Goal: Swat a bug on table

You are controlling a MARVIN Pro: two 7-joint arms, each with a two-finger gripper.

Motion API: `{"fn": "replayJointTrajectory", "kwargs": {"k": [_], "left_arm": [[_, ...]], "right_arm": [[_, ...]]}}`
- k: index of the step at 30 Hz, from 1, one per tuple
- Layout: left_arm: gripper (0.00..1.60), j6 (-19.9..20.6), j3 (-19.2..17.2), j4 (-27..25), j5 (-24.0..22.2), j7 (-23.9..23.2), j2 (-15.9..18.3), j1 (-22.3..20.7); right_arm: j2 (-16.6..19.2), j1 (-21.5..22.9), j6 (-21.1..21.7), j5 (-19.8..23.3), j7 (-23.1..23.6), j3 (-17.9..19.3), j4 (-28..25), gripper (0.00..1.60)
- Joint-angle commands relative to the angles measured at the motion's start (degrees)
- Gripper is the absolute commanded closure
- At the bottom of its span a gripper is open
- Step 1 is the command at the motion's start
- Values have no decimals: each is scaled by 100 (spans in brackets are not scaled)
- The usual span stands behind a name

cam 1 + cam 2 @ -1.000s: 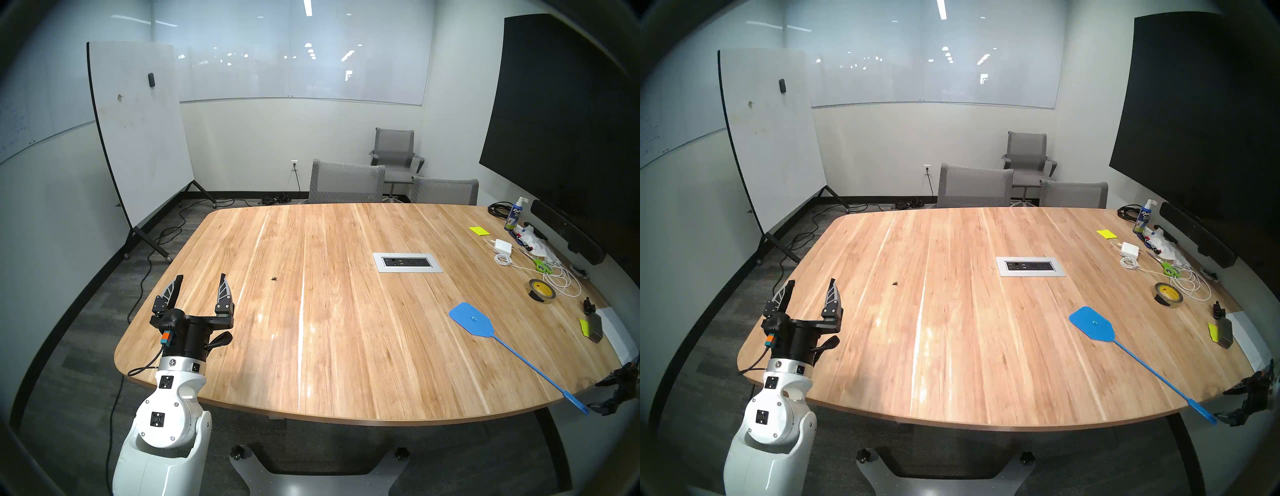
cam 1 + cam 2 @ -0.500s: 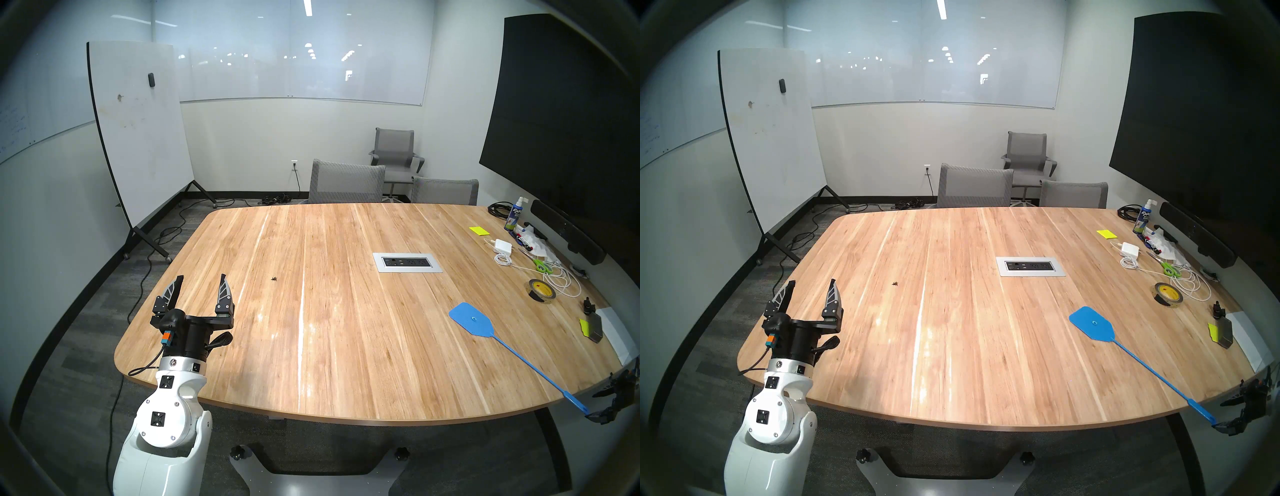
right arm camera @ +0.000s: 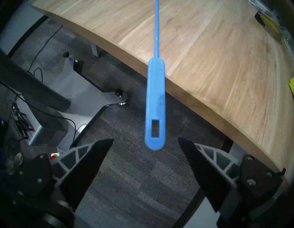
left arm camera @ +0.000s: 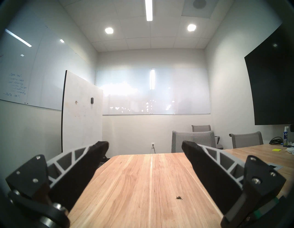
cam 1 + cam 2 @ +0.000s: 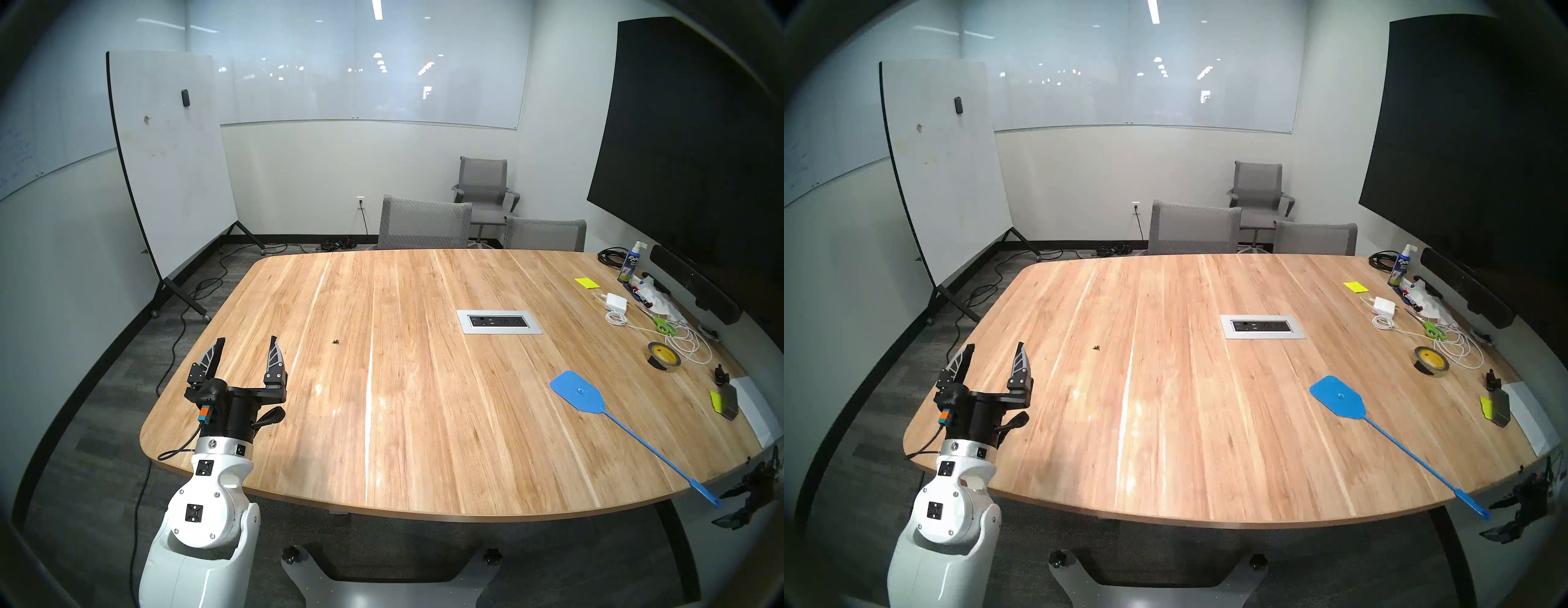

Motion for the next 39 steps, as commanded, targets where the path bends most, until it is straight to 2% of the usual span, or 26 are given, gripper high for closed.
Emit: {"fn": "replayJointTrajectory", "kwargs": {"k": [1,25,26,28,29,30,31,39], "left_arm": [[0,-32,6,-97,5,-7,3,-11],[0,-35,6,-90,5,-8,1,-30],[0,-35,6,-90,5,-8,1,-30],[0,-35,7,-90,5,-8,0,-31],[0,-35,7,-90,5,-8,0,-31],[0,-35,7,-90,5,-8,0,-32],[0,-36,7,-90,5,-8,0,-32],[0,-36,7,-91,6,-8,-1,-35]], "right_arm": [[-2,-107,3,89,430,-19,-182,0],[-227,-386,179,387,430,-176,-1040,0],[-233,-402,189,401,430,-181,-1079,26],[-246,-432,208,426,430,-188,-1151,93],[-246,-432,208,426,430,-188,-1151,93],[-264,-472,236,460,430,-195,-1243,134],[-268,-484,244,470,430,-197,-1268,160],[-305,-651,350,590,430,-197,-1593,160]]}}
